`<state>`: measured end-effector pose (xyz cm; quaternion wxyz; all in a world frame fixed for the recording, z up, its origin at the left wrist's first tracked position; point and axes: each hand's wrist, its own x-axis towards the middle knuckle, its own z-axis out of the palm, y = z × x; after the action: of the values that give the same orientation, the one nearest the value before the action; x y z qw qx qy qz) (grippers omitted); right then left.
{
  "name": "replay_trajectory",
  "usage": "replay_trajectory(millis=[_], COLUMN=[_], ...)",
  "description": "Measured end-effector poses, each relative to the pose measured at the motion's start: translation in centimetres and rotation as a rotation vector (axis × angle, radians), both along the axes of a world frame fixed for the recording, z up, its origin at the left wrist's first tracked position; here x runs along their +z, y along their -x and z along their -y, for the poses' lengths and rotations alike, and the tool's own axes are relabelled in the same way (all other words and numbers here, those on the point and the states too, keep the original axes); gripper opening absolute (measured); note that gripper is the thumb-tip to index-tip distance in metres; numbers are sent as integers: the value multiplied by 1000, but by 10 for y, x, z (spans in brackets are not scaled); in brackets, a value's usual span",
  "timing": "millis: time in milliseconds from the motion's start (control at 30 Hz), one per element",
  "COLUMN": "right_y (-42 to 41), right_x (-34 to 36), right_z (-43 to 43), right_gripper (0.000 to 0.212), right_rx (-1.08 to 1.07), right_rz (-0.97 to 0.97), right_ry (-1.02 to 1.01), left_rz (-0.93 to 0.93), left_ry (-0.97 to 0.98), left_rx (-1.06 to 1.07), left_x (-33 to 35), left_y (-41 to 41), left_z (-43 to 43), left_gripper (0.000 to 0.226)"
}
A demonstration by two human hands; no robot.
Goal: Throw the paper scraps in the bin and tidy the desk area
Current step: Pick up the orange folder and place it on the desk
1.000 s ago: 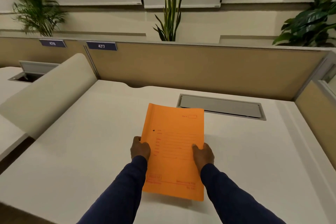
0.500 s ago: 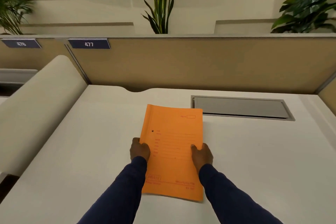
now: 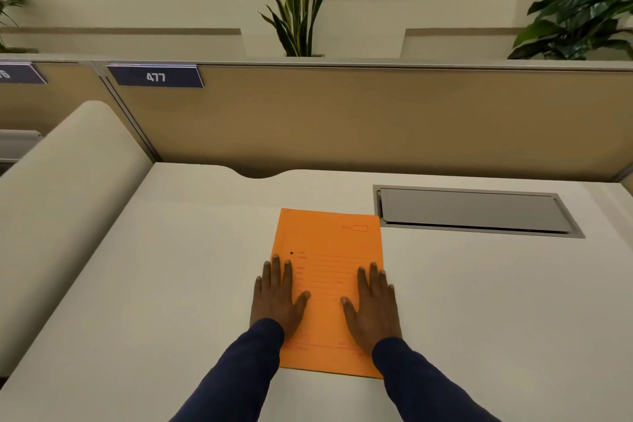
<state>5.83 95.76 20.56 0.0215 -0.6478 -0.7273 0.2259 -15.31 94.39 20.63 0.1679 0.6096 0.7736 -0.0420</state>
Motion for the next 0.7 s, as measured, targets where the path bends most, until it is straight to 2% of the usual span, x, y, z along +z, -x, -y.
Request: replay_trajectory(millis=[100, 400, 700], right_y=[5, 14, 11], right_x=[-10, -6, -1], right_z=[-3, -51, -66], right_gripper=[82, 84, 87], right_rx=[40, 95, 117], right_rz=[78, 140, 113], right_ry=[13, 25, 38], left_rz=[-19, -27, -48], left_ry=[2, -11, 18], left_rx=[-21, -9, -11], left_x=[-12, -14, -10], left_y=[1, 12, 12], left_z=[-3, -45, -60], left_gripper=[84, 84, 86])
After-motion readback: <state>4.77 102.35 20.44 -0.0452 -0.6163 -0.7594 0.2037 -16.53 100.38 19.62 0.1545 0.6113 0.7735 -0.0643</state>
